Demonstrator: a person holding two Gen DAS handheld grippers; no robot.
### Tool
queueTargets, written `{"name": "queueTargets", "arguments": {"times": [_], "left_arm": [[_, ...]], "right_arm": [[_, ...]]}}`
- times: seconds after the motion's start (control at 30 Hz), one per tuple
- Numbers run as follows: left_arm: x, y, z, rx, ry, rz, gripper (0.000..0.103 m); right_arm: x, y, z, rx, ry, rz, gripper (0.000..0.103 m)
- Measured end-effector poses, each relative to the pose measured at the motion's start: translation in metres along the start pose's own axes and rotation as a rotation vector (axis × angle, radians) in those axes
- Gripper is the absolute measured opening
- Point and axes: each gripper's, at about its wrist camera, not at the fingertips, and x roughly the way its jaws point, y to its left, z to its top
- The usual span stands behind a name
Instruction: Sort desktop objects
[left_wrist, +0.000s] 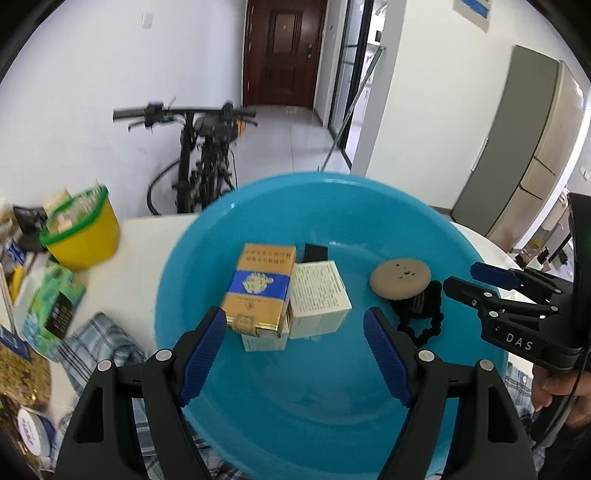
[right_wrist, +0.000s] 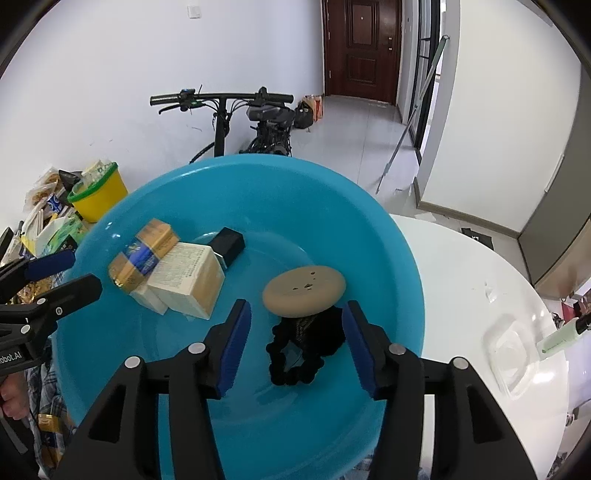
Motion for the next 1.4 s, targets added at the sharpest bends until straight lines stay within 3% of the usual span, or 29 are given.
{"name": "queueTargets", "arguments": {"times": [0.13,0.37,0.43,0.53,0.63,0.73,0.9,1.1,1.4], "left_arm": [[-0.015,0.001,0.000,-0.014,-0.046,-0.033,0.086],[-0.043,-0.003,0.000,-0.004,-0.155,-0.006,0.087],[-0.051,-0.003,0.000,-0.005,-0.186,-0.013,0.089],[-0.063,-0.003,-0.002,-0.013,-0.236,-0.029,0.089],[-0.072,-0.005,-0.004,0.005,-0.269,-0.017,0.090],[-0.081,-0.009,-0.005,0.030,-0.304,0.009,0.103],[-0.106,-0.007,-0.010,0.002,-0.382,-0.066,0.103],[-0.127,-0.012,-0.014,0.015,-0.417,-0.025,0.103],[-0.157,-0.017,-0.028,0.038,-0.437,-0.037,0.103]], "right_arm": [[-0.013,0.004,0.000,-0.008,-0.033,-0.005,0.055],[-0.044,0.009,-0.001,-0.019,-0.142,-0.009,0.076],[-0.051,0.010,-0.002,-0.018,-0.174,-0.015,0.089],[-0.065,0.014,-0.005,-0.032,-0.239,-0.043,0.099],[-0.077,0.018,-0.007,-0.050,-0.288,-0.061,0.100],[-0.090,0.020,-0.009,-0.049,-0.330,-0.050,0.101],[-0.114,0.022,-0.015,-0.043,-0.412,-0.021,0.101],[-0.136,0.026,-0.023,-0.046,-0.454,-0.026,0.101],[-0.168,0.031,-0.037,-0.045,-0.494,-0.017,0.102]]}}
